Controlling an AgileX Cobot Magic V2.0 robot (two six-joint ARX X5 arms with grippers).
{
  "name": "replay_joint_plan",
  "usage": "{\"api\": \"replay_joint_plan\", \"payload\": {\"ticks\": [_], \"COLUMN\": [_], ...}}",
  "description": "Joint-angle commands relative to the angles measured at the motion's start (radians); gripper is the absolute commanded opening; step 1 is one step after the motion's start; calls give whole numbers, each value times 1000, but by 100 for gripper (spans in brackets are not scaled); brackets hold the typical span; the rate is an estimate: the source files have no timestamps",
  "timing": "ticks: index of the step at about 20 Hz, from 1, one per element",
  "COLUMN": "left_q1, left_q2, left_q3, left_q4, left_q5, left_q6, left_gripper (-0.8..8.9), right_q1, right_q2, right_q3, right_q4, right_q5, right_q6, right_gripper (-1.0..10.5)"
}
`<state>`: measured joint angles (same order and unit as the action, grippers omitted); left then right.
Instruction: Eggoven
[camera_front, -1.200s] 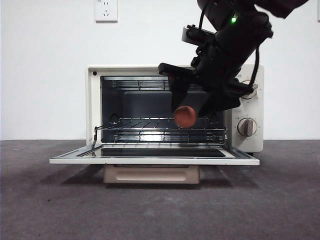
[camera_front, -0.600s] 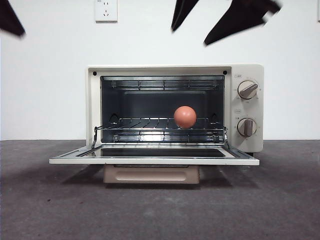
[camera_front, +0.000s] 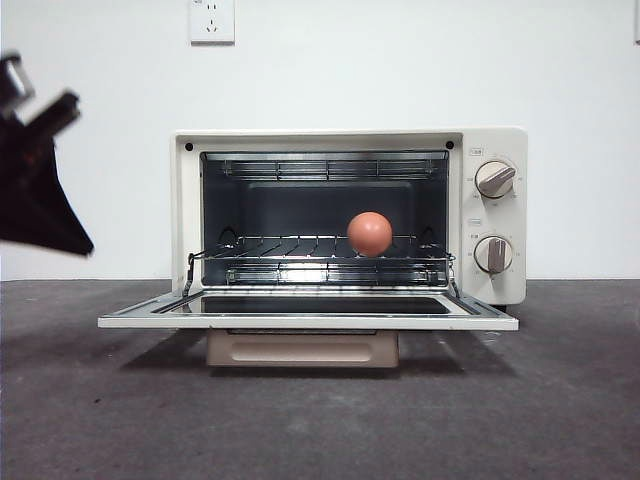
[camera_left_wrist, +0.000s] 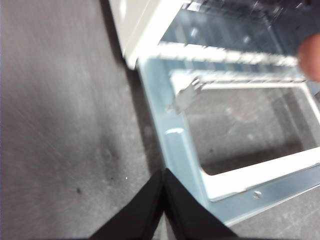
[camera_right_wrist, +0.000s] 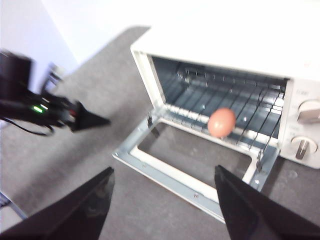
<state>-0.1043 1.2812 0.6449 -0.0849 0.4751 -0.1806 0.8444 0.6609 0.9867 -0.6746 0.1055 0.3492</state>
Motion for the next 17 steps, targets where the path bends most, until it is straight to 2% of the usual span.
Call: {"api": "replay_joint_plan", "payload": {"ticks": [1,7,13,17], "left_q1": [5,-5,-21,-23], "left_q2": [119,297,347,371], "left_q3": [5,5,5,5], "left_q4": [68,182,230,243], "left_q5": [38,88,137,207], "left_q6": [-24,-38,-45,-49], "left_gripper": [6,6,6,6], "right_q1": [11,11,11,11], "right_q2": [-35,-70,-68,-68], "right_q3": [18,18,18,18], "right_q4": [6,-11,-14,-14], "right_q5": [5,29,53,61], "right_q6": [11,10,10,10], "right_gripper": [323,323,323,323]}}
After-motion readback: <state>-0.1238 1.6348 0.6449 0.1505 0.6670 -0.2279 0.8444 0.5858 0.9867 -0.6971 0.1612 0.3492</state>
